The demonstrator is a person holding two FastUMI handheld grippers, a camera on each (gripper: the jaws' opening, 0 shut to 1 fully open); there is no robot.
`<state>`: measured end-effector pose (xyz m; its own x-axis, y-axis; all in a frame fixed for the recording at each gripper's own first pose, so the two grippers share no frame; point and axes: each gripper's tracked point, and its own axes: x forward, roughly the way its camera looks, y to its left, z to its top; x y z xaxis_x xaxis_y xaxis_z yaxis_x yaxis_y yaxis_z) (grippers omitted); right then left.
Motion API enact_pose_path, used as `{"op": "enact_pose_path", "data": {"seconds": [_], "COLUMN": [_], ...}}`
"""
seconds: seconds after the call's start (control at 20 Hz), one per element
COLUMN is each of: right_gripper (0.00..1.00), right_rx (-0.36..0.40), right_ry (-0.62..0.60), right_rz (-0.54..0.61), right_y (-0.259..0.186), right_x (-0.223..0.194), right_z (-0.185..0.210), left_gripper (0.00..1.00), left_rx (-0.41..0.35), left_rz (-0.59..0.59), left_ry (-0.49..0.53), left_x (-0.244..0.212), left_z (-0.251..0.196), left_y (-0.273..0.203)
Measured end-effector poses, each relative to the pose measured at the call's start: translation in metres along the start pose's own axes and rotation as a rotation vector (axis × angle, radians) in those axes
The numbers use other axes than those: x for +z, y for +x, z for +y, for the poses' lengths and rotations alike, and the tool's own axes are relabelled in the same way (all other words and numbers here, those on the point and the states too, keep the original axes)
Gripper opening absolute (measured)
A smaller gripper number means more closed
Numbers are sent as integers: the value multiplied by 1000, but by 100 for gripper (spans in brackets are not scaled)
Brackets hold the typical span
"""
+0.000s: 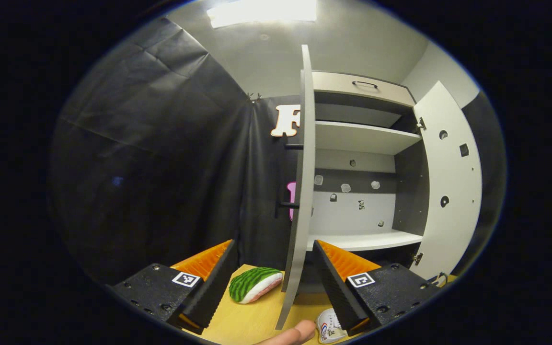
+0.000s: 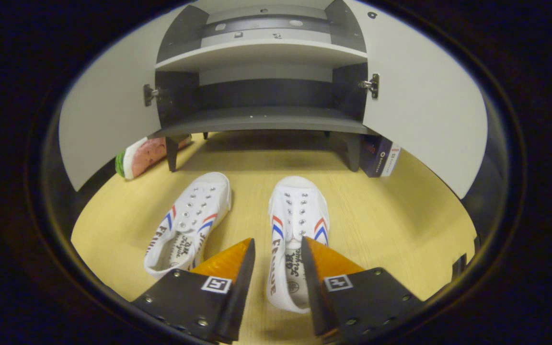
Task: Grab one shoe with the right hand and put it into the shoe cabinet, grab the other shoe with the left hand and put it into the shoe cabinet; then close the right door with the right hand and the left door with the left hand.
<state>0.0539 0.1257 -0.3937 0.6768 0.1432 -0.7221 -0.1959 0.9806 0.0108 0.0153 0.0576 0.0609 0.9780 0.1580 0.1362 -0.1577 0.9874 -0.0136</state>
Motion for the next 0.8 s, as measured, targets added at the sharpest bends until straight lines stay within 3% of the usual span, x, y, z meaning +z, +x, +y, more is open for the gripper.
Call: {"op": "enact_pose_path", "data": {"seconds": [0.2,0.45,0.5,0.6,0.65,0.75,0.8], "right_gripper": [51,51,51,15,15,1,1], "right_rx": [40,60,8,23,48,67,75], "right_ry": [-4,-81,-102,-32,-10,-14,-18], "right_rz": [14,-12,-14,-12,-16,-23,-31], "right_y": [23,27,35,30,27,33,29], "right_x": [-1,0,-3,2,3,4,4], "right_z": [8,12,-2,1,3,0,1], "left_gripper": [96,96,96,95,95,95,96], "left_rx": [-7,25,25,17,13,-14,-30], "left_rz": [-10,-60,-54,-26,-8,28,44], "left_ry": [-41,-1,5,5,6,3,-4], "left_x": [14,18,13,0,-8,-23,-29], "left_z": [11,25,23,14,11,0,-5], "left_y": [-1,7,9,15,17,17,16]}}
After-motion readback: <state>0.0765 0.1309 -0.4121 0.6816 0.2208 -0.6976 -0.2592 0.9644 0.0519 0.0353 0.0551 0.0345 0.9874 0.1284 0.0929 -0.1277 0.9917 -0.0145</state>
